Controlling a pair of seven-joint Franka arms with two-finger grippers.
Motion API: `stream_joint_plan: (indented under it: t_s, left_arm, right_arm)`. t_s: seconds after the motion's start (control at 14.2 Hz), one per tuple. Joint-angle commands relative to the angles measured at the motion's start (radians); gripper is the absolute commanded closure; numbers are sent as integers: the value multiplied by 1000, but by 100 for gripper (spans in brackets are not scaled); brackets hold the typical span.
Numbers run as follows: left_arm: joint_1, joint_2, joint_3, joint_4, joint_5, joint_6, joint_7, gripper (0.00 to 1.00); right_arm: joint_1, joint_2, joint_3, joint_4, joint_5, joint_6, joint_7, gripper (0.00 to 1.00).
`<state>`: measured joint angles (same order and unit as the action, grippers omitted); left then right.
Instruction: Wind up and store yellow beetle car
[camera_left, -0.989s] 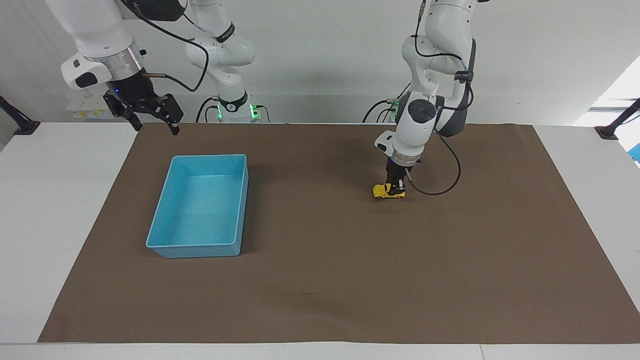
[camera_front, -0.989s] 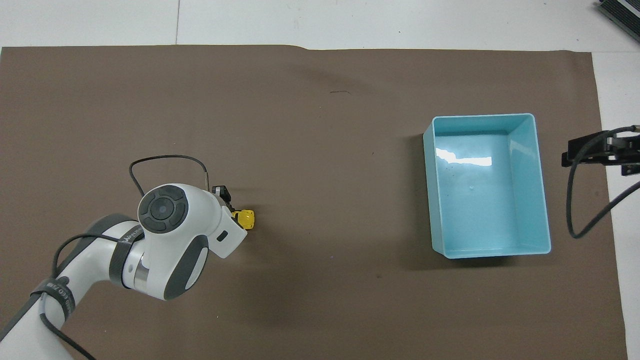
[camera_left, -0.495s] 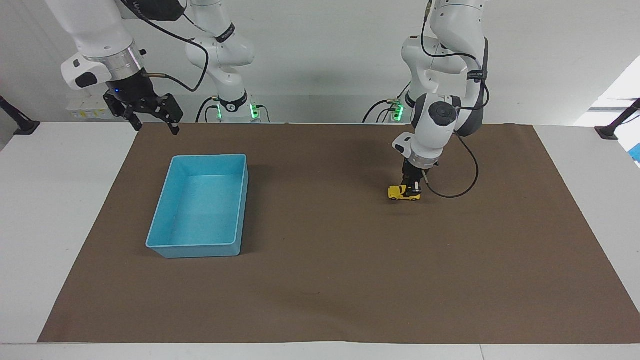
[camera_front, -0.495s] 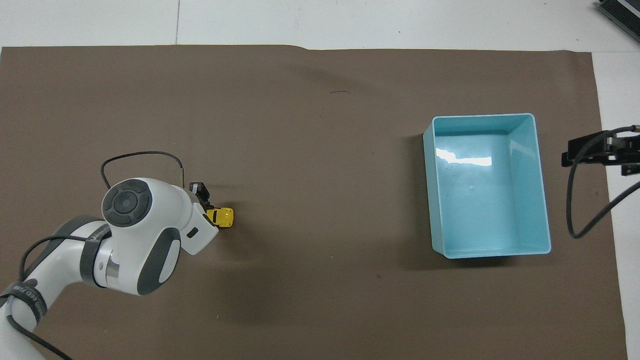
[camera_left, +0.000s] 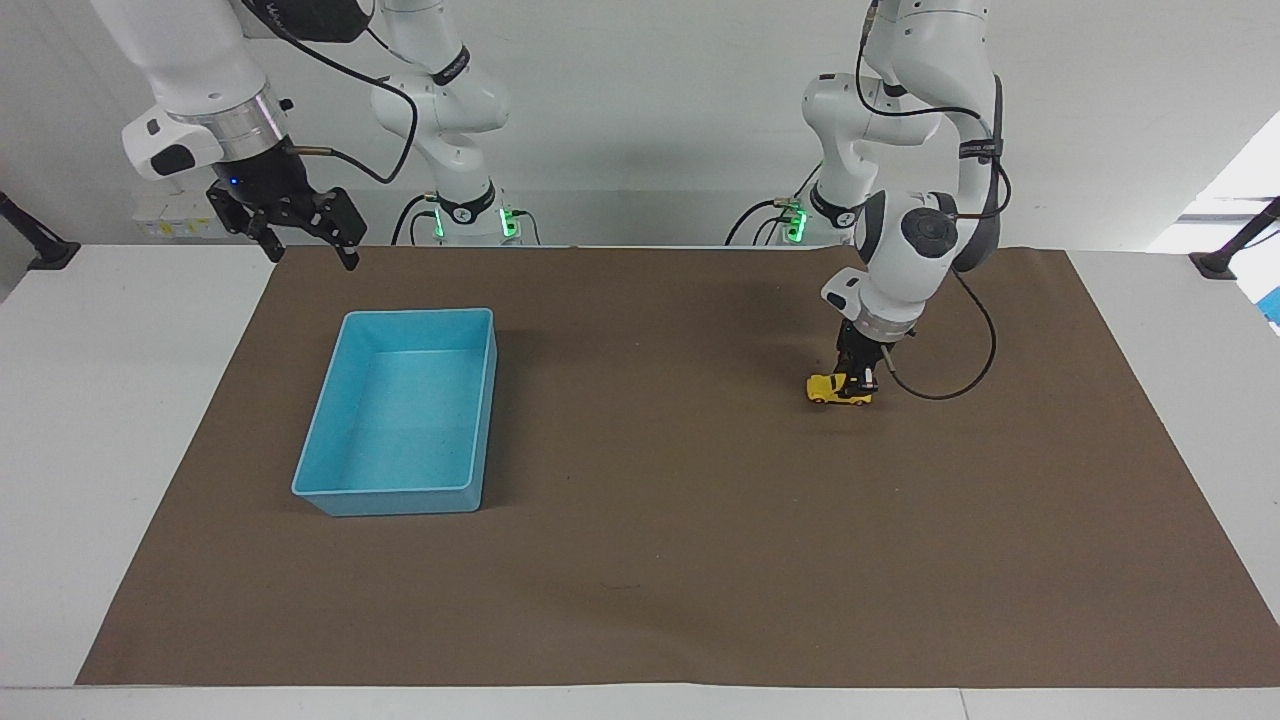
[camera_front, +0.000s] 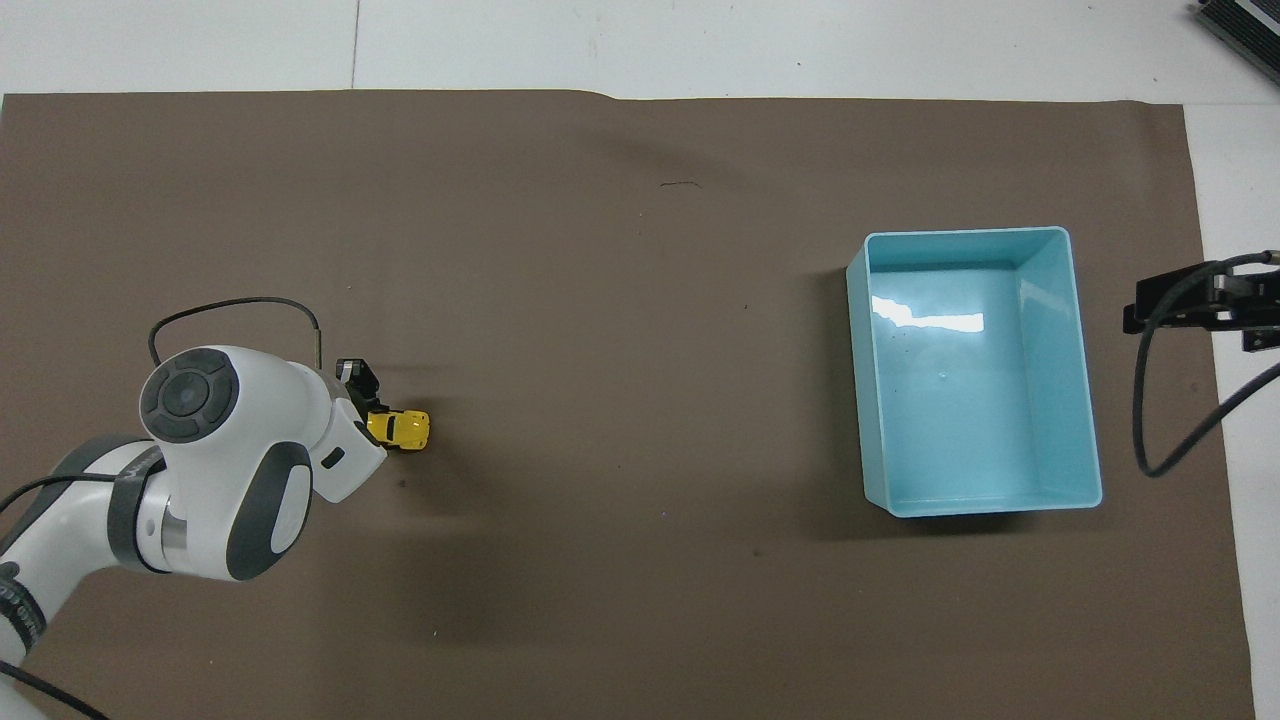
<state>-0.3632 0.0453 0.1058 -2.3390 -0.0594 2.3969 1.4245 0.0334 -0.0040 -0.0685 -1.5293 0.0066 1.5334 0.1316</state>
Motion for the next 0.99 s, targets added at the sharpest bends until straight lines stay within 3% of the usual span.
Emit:
stream_joint_plan:
  t_s: [0.0, 0.21, 0.28, 0.35, 0.42, 0.64, 0.92]
  left_arm:
    - [32, 27, 0, -29, 3, 37, 25, 100]
    - [33, 27, 2, -29, 3, 36, 24, 100]
    - [35, 27, 2, -28, 3, 24, 19, 92]
    - [36, 25, 3, -14, 3, -10, 19, 27]
    - [40, 19, 3, 9, 3, -62, 13, 0]
    - [43, -13, 6, 166, 3, -309, -73, 0]
    - [87, -84, 14, 269, 7, -341, -220, 0]
  right_arm:
    - [-7, 7, 4, 11, 15, 4, -9, 0]
    - [-6, -1, 4, 3, 15, -21, -6, 0]
    - [-6, -1, 4, 3, 15, -15, -9, 0]
    - [-6, -1, 4, 3, 15, -13, -9, 0]
    - [-7, -1, 3, 3, 15, -13, -9, 0]
    - [-10, -1, 4, 1, 15, -18, -10, 0]
    - [-6, -1, 4, 3, 6, -10, -16, 0]
